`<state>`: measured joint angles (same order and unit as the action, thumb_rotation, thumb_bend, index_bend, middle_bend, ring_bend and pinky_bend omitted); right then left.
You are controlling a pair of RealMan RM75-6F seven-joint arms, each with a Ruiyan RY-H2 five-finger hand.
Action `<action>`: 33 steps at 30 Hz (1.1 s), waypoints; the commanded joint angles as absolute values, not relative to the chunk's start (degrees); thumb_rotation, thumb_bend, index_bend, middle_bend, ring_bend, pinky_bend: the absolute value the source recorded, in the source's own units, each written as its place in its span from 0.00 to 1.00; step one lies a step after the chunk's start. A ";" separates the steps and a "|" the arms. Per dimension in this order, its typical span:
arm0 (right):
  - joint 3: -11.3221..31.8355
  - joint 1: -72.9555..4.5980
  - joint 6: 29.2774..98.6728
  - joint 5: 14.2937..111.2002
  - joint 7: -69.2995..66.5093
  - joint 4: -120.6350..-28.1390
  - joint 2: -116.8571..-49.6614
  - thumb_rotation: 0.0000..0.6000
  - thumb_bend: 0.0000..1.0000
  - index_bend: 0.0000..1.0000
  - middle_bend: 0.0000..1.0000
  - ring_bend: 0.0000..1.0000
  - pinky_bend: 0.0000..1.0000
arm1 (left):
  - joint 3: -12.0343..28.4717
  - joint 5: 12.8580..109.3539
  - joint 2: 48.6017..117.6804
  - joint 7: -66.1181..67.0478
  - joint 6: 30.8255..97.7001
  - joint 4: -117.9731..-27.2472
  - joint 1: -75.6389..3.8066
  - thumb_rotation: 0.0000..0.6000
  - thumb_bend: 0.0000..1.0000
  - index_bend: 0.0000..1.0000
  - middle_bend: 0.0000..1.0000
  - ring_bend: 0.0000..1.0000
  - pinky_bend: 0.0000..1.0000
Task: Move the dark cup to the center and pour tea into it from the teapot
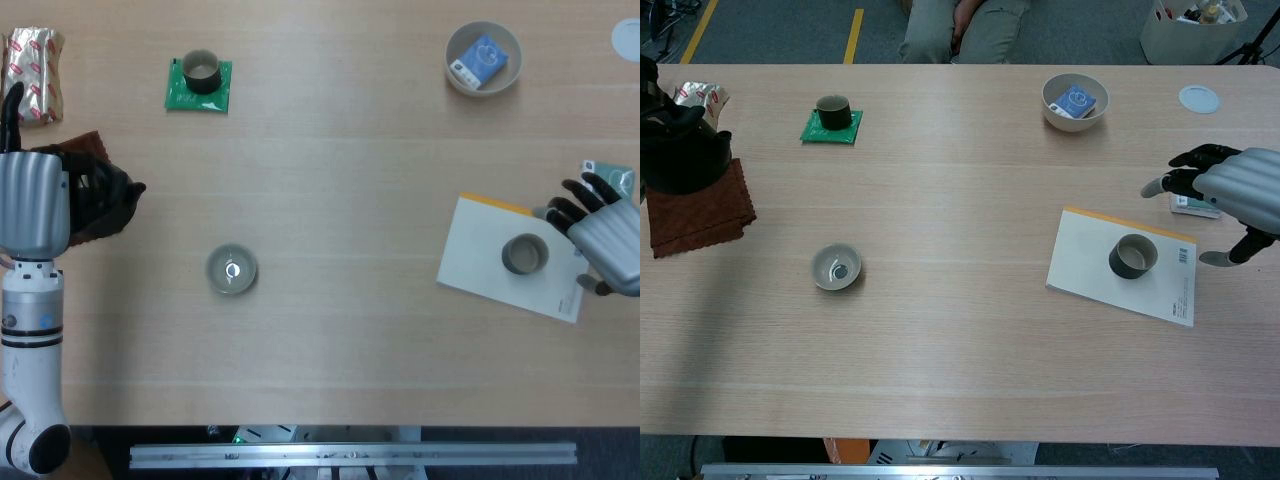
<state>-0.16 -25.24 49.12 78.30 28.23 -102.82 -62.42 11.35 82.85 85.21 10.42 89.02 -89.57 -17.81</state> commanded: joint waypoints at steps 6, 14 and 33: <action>-0.87 -27.95 46.41 71.34 34.05 -98.14 -69.17 1.00 0.17 0.19 0.22 0.08 0.07 | 10.51 83.51 84.94 10.03 88.79 -90.03 -17.35 1.00 0.22 0.97 1.00 0.84 0.06; -2.06 -29.42 46.07 67.94 36.77 -94.26 -74.17 1.00 0.17 0.21 0.22 0.08 0.07 | 10.33 83.83 84.59 9.50 88.74 -90.35 -17.04 1.00 0.22 0.97 1.00 0.84 0.06; -2.39 -32.27 47.41 63.09 38.44 -89.81 -79.50 1.00 0.23 0.34 0.25 0.09 0.08 | 10.39 84.37 84.23 8.28 88.89 -90.23 -16.60 1.00 0.22 0.97 1.00 0.84 0.06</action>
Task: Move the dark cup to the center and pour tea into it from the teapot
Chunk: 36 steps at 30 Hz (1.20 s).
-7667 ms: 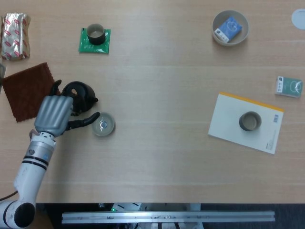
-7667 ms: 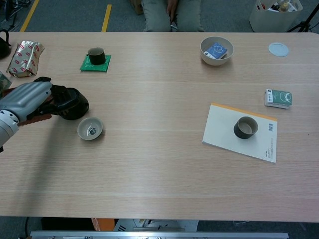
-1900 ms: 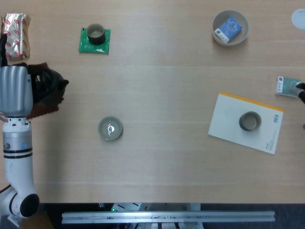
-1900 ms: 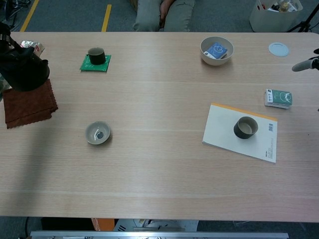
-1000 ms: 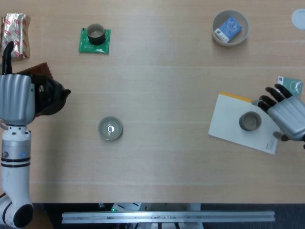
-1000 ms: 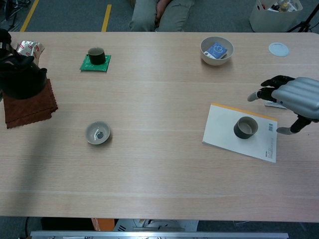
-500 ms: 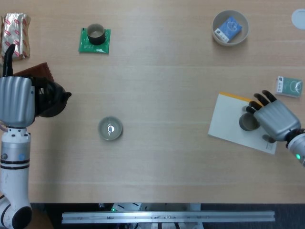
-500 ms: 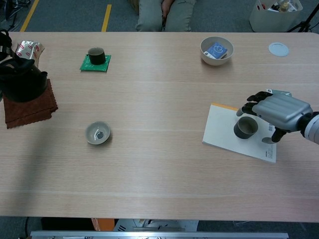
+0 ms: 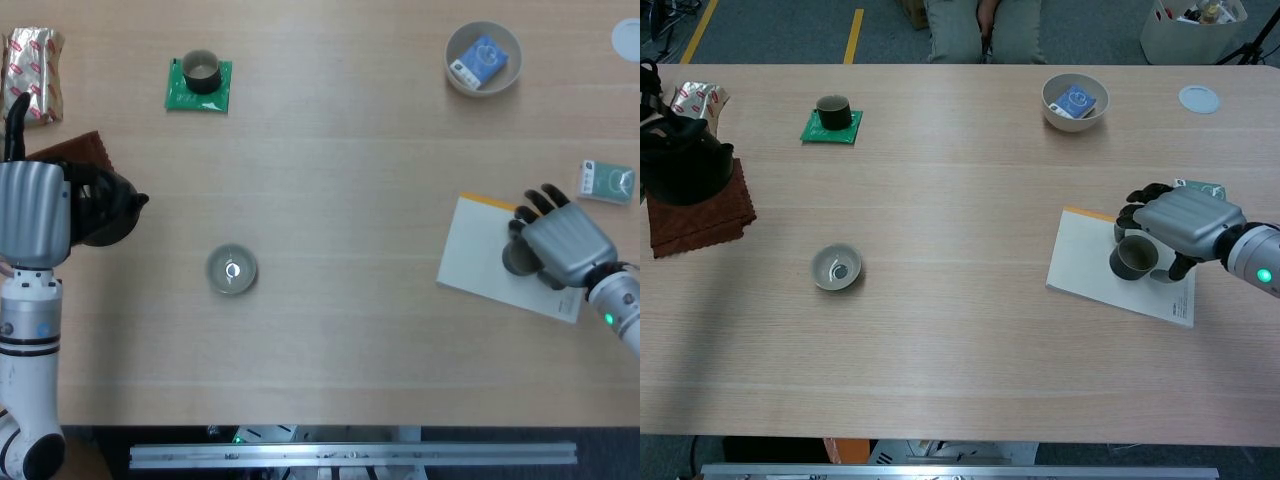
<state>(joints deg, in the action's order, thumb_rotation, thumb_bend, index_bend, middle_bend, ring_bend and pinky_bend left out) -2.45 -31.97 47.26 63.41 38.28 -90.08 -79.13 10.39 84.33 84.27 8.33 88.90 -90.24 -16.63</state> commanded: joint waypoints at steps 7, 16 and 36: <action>-1.81 -33.35 48.27 61.73 38.60 -90.45 -80.02 1.00 0.27 0.42 0.27 0.10 0.09 | 10.36 84.47 83.90 8.01 88.93 -90.27 -16.38 1.00 0.22 0.97 1.00 0.84 0.06; 2.34 -37.68 47.65 60.01 37.66 -95.83 -78.99 1.00 0.27 0.42 0.28 0.10 0.09 | 10.46 84.82 82.70 8.44 88.59 -91.44 -16.47 1.00 0.22 0.97 1.00 0.84 0.06; 9.12 -56.42 48.11 41.45 48.76 -95.01 -93.12 1.00 0.27 0.43 0.28 0.10 0.09 | 10.15 86.26 79.52 11.59 88.73 -95.86 -16.22 1.00 0.22 0.97 1.00 0.84 0.06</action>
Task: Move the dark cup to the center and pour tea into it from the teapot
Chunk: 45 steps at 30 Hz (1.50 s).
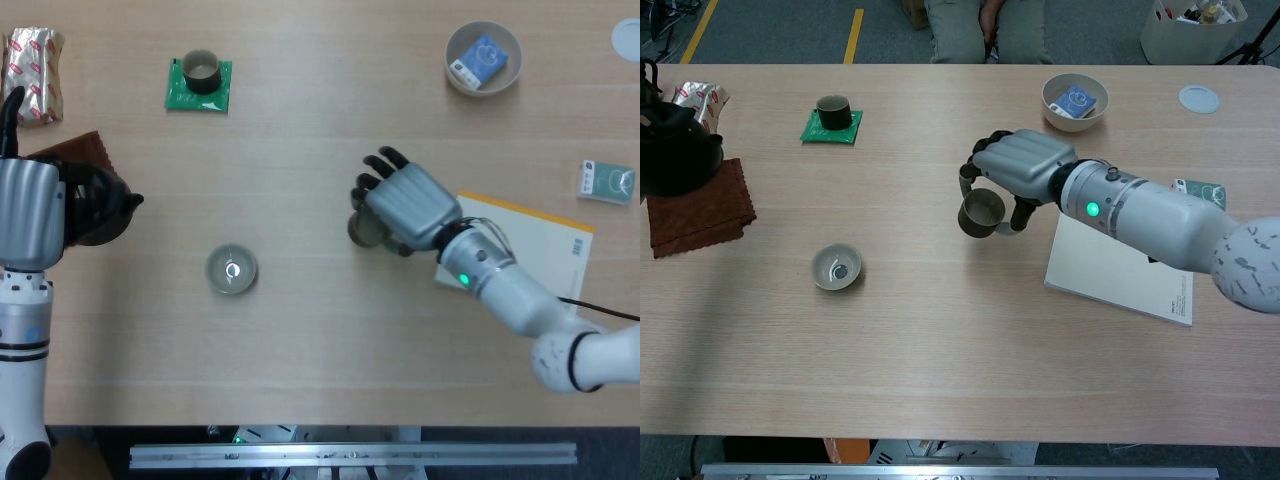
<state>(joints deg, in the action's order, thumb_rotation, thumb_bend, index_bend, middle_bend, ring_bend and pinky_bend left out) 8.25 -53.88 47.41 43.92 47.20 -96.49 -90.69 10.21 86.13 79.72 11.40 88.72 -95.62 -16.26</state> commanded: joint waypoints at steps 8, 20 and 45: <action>10.27 -62.85 49.29 35.53 51.84 -90.97 -98.62 1.00 0.27 0.43 0.28 0.10 0.09 | 10.01 86.48 78.80 12.14 88.64 -96.94 -16.10 1.00 0.22 0.97 1.00 0.84 0.06; 8.87 -70.69 49.67 27.00 57.15 -83.36 -105.47 1.00 0.27 0.43 0.28 0.10 0.09 | 9.67 86.53 78.49 11.78 88.32 -97.46 -15.93 1.00 0.22 0.97 1.00 0.84 0.06; 7.08 -75.89 47.87 19.42 59.94 -74.37 -110.61 1.00 0.26 0.35 0.26 0.08 0.09 | 9.31 86.16 78.46 11.14 88.31 -96.08 -15.27 1.00 0.22 0.97 1.00 0.84 0.06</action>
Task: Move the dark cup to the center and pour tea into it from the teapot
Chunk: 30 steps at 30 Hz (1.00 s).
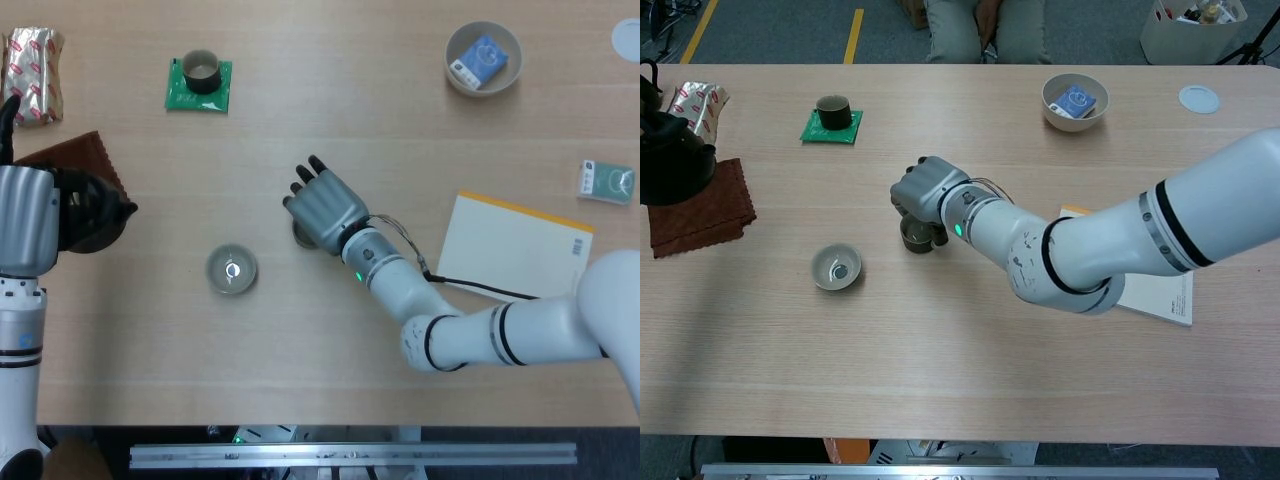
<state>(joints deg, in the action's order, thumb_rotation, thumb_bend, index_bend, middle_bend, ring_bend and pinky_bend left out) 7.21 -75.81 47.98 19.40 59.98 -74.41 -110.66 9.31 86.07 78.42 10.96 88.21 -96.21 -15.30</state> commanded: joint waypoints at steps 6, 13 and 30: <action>6.70 -76.27 47.53 18.89 59.79 -74.48 -110.44 1.00 0.26 0.32 0.25 0.06 0.09 | 9.14 86.22 78.63 11.13 88.26 -96.01 -15.18 1.00 0.22 0.97 1.00 0.84 0.06; 6.38 -76.63 47.28 18.48 59.44 -74.72 -110.21 1.00 0.26 0.29 0.24 0.05 0.07 | 9.15 86.34 78.67 11.02 88.42 -95.84 -15.08 1.00 0.22 0.96 1.00 0.84 0.06; 4.82 -78.12 47.54 14.55 60.67 -78.85 -106.94 1.00 0.22 0.01 0.13 0.00 0.00 | 8.97 86.60 78.50 11.34 87.86 -96.36 -15.23 1.00 0.22 0.96 1.00 0.84 0.06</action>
<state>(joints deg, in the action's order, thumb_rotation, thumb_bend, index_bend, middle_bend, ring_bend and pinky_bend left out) 5.05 -77.99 47.40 14.81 60.56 -78.10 -107.58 8.99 86.58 78.51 11.32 87.87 -96.34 -15.21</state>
